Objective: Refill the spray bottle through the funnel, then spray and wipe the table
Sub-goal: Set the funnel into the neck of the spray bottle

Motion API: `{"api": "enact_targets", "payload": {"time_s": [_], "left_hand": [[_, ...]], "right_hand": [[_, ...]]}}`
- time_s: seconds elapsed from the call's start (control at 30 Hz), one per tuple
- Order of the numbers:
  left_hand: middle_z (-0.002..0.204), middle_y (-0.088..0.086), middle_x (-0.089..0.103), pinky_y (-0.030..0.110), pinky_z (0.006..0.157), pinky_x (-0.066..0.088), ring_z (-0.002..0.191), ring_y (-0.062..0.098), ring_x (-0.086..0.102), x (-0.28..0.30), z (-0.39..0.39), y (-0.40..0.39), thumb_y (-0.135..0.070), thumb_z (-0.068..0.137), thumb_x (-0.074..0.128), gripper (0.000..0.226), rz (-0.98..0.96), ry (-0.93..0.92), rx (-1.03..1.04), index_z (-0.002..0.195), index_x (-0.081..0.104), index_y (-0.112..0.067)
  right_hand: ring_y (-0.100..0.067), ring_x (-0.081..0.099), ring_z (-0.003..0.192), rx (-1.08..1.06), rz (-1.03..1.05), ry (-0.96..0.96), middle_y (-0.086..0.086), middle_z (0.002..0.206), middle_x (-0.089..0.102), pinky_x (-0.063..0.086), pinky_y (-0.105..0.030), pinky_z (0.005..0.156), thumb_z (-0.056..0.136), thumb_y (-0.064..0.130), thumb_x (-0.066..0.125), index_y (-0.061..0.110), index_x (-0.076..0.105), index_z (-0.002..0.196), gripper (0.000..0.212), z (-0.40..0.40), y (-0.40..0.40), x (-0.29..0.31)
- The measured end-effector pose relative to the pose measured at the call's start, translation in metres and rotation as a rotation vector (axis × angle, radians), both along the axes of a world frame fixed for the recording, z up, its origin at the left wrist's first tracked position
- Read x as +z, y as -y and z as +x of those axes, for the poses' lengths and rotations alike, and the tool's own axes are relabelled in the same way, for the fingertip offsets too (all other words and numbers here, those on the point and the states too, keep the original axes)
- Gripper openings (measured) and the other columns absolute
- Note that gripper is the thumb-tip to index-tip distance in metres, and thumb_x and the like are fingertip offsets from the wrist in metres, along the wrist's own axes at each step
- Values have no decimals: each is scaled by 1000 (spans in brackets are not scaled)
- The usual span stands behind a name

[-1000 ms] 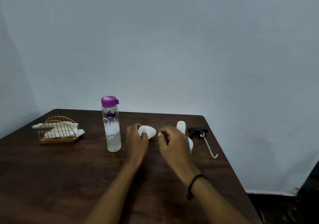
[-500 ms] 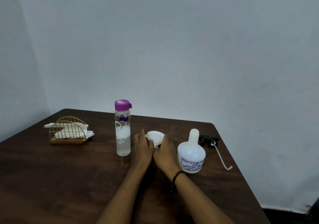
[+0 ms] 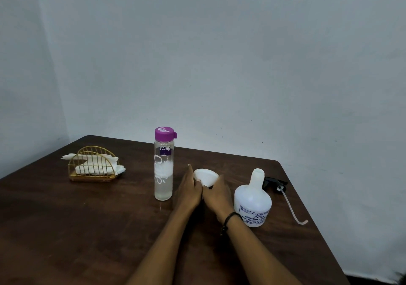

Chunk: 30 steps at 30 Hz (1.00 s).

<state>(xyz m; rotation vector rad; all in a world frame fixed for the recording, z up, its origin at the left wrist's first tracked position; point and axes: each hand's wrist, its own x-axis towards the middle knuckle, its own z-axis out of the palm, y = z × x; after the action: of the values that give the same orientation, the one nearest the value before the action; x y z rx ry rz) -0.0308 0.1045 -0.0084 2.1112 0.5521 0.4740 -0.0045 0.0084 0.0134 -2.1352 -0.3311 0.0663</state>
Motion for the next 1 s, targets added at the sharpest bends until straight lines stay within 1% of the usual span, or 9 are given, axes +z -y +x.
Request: {"api": "enact_targets", "payload": {"time_s": [0.17, 0.3, 0.37, 0.47, 0.6, 0.67, 0.73, 0.83, 1.0], "left_hand": [[162, 0, 29, 40, 120, 25, 147, 17, 29, 1, 6, 3, -19, 102, 36, 53, 20, 29, 32, 154, 29, -19], [138, 8, 54, 37, 100, 43, 124, 26, 52, 4, 5, 5, -13, 98, 41, 36, 71, 75, 124, 131, 53, -11], [133, 11, 58, 41, 99, 45, 119, 28, 55, 4, 5, 4, -13, 97, 42, 34, 91, 131, 151, 127, 57, -11], [134, 10, 59, 38, 103, 44, 122, 25, 55, 10, 4, 6, -12, 100, 44, 36, 77, 292, 199, 133, 58, -10], [123, 4, 62, 27, 97, 44, 114, 16, 58, 29, -4, 19, -6, 100, 45, 30, 21, 575, 270, 123, 63, -10], [116, -1, 66, 28, 95, 49, 109, 14, 61, 37, -8, 23, -7, 101, 46, 27, -115, 666, 294, 116, 66, -16], [107, -4, 70, 32, 92, 54, 103, 13, 66, 46, -10, 25, -10, 101, 49, 22, -358, 738, 297, 109, 68, -18], [101, 1, 72, 29, 83, 58, 94, 15, 69, 58, -15, 29, -13, 99, 57, 14, -706, 827, 257, 106, 69, -12], [88, 3, 72, 22, 68, 57, 77, 10, 68, 72, -21, 36, -15, 95, 62, 10, -1050, 857, 34, 97, 69, -9]], "right_hand": [[-28, 59, 117, -5, -29, -19, -10, 132, 59, 50, -37, 95, 86, 40, 64, 10, 43, 132, 59, 8, 1, -1], [-30, 60, 115, -8, 17, -13, -12, 130, 60, 51, -38, 95, 88, 31, 64, 11, 42, 131, 53, 7, -2, -3], [-30, 62, 112, -11, 49, -4, -12, 128, 61, 51, -36, 92, 88, 29, 64, 12, 40, 131, 51, 5, -3, -2], [-30, 61, 112, -17, 94, 62, -11, 129, 61, 49, -32, 88, 89, 27, 61, 14, 34, 138, 58, 0, -2, 4], [-23, 60, 111, 8, 218, 180, -6, 128, 59, 43, -27, 82, 91, 20, 60, 17, 29, 145, 62, -8, 4, 20], [-21, 61, 110, 29, 282, 224, -2, 124, 59, 50, -30, 86, 92, 16, 62, 20, 29, 147, 64, -12, 10, 29], [-18, 62, 112, 58, 309, 267, 1, 125, 58, 54, -36, 91, 92, 14, 64, 22, 29, 149, 67, -17, 19, 39], [-16, 61, 112, 80, 281, 381, -1, 131, 57, 54, -32, 93, 92, 11, 65, 23, 30, 149, 68, -23, 33, 51], [-16, 63, 105, 91, 212, 504, 0, 127, 60, 49, -22, 88, 91, 9, 67, 26, 32, 149, 71, -28, 55, 68]]}}
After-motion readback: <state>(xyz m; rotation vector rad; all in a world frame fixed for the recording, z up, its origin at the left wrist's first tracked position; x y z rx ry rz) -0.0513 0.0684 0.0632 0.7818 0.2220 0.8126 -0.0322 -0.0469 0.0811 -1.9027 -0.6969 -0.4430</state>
